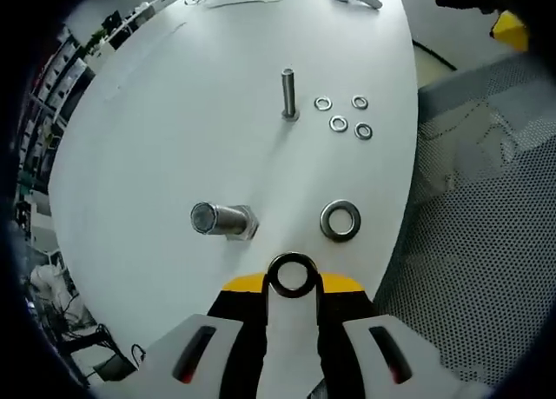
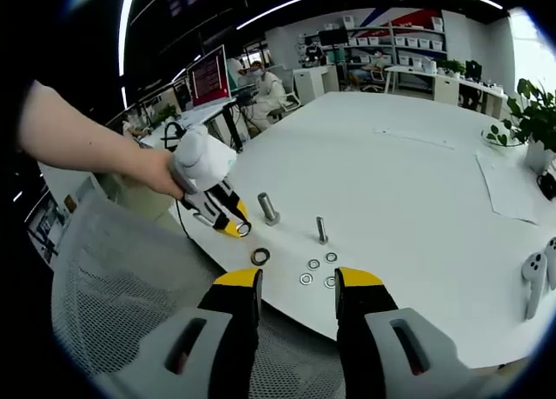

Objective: Place the washer onto the threaded stud by aligning its center hole with the stud, sliding it down to the base, and recovering from edge contact or off-axis alignment until the washer reaches the visible bottom stop.

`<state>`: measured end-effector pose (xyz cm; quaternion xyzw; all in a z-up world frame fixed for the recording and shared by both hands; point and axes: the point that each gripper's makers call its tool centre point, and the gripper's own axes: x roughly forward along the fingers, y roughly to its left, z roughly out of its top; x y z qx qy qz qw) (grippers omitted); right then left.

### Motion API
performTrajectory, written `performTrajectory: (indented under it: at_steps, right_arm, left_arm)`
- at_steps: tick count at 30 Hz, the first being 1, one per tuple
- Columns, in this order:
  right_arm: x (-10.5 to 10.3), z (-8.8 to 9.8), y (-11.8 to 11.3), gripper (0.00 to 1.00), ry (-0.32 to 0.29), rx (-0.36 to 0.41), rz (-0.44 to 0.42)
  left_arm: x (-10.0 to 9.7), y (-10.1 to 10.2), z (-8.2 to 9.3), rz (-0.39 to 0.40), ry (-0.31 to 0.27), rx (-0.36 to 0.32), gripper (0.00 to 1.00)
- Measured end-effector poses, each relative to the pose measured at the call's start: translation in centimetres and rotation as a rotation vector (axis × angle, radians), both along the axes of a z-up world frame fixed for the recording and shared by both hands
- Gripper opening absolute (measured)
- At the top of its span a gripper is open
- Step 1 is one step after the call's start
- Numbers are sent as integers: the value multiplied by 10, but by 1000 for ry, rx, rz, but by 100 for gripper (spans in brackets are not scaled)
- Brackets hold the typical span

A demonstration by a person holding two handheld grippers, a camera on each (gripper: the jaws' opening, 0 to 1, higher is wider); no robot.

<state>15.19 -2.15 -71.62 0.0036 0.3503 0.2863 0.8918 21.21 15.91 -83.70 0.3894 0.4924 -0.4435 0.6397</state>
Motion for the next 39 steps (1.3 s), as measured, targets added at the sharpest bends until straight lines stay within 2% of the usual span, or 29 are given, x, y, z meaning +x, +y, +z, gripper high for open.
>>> performTrajectory:
  at_steps: [1,6,9,20,27,39]
  right_arm:
    - [0,0,0,36,0,0,0]
    - [0,0,-1,36,-3,2,-6]
    - [1,0,-1,36,-4,-1,-4]
    - [1,2,-1,36,-6,6,-11]
    - [2,2,-1,36,-9,7,-12]
    - [1,3,-2,36,-11,9,-13]
  left_arm:
    - [0,-1,4,-32,-13,4,18]
    - [9,-10,21,-38,-31,-26,18]
    - [15,-11,27,-86,-57,-5,18]
    - [28,-16,45,-99,-63,-23,18]
    - [43,-19,59,-66,-77,-49,18]
    - [60,-24,45,-58,-62,-19,18]
